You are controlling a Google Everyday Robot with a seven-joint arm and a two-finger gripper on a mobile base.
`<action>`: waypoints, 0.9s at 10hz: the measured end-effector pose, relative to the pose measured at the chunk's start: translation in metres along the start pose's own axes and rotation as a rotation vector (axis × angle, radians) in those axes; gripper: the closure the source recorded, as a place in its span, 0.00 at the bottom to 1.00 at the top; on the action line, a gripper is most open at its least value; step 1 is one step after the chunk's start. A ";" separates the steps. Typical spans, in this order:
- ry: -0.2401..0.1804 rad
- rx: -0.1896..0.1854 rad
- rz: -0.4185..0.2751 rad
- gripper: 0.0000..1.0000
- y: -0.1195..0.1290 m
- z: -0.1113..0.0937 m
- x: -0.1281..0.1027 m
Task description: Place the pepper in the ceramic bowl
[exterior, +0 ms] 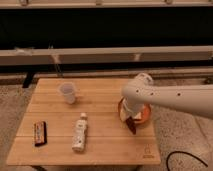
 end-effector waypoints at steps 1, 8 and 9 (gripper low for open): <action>-0.003 -0.003 0.003 0.98 -0.007 0.001 -0.006; -0.016 -0.003 0.025 0.67 -0.042 0.005 -0.024; -0.013 0.000 0.028 0.59 -0.041 0.002 -0.019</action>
